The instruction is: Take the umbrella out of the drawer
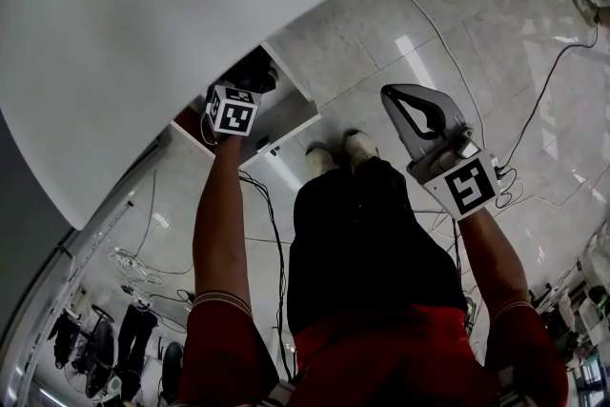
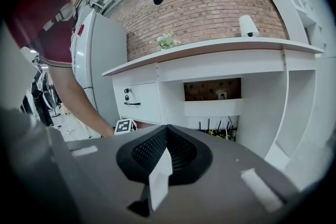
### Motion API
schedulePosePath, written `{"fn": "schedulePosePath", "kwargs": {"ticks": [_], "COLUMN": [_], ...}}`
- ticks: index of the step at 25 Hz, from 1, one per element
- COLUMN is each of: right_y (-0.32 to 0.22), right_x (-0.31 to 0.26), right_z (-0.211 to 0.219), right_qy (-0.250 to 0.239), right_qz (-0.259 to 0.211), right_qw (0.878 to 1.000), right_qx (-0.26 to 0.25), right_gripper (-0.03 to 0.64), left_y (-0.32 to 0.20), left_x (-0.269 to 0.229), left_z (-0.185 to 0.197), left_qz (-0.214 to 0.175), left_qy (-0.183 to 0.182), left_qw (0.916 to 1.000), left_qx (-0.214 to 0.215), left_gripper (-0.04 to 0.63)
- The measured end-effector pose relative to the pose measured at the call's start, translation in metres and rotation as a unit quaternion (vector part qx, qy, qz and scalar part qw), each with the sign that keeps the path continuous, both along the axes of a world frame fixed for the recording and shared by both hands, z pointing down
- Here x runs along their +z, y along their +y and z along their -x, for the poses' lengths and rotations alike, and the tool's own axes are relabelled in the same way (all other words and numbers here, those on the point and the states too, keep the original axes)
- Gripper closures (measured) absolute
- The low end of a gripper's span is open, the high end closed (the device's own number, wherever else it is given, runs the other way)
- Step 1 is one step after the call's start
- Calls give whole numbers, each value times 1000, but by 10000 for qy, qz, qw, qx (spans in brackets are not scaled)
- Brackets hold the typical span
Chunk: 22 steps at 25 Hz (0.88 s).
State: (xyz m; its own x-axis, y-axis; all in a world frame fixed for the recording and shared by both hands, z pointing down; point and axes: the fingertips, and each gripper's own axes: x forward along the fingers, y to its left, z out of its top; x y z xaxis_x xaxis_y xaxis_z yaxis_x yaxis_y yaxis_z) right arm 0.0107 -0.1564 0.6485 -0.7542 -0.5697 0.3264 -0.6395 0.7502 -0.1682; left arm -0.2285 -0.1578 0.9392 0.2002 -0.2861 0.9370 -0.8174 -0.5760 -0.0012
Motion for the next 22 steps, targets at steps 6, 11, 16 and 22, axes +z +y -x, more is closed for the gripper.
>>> {"fn": "schedulePosePath", "kwargs": {"ticks": [6, 11, 16, 22], "right_y": [8, 13, 18, 26], "right_x": [-18, -38, -65, -100], "right_z": [1, 2, 5, 2], "right_qy": [-35, -67, -122, -162], "right_qz": [78, 100, 21, -53], "right_qw": [10000, 9999, 9997, 9994], "right_qx": [-34, -103, -200, -287], "right_gripper": [603, 603, 603, 603], "left_y": [4, 5, 10, 19], "left_x": [-40, -77, -120, -180], "left_z": [-7, -16, -26, -45], "left_qz": [-424, -744, -1075, -1380], "left_qy": [144, 162, 186, 358], "left_qw": [9989, 9967, 9929, 9884], "left_qx": [144, 296, 476, 525], "left_gripper": [342, 344, 344, 344]}}
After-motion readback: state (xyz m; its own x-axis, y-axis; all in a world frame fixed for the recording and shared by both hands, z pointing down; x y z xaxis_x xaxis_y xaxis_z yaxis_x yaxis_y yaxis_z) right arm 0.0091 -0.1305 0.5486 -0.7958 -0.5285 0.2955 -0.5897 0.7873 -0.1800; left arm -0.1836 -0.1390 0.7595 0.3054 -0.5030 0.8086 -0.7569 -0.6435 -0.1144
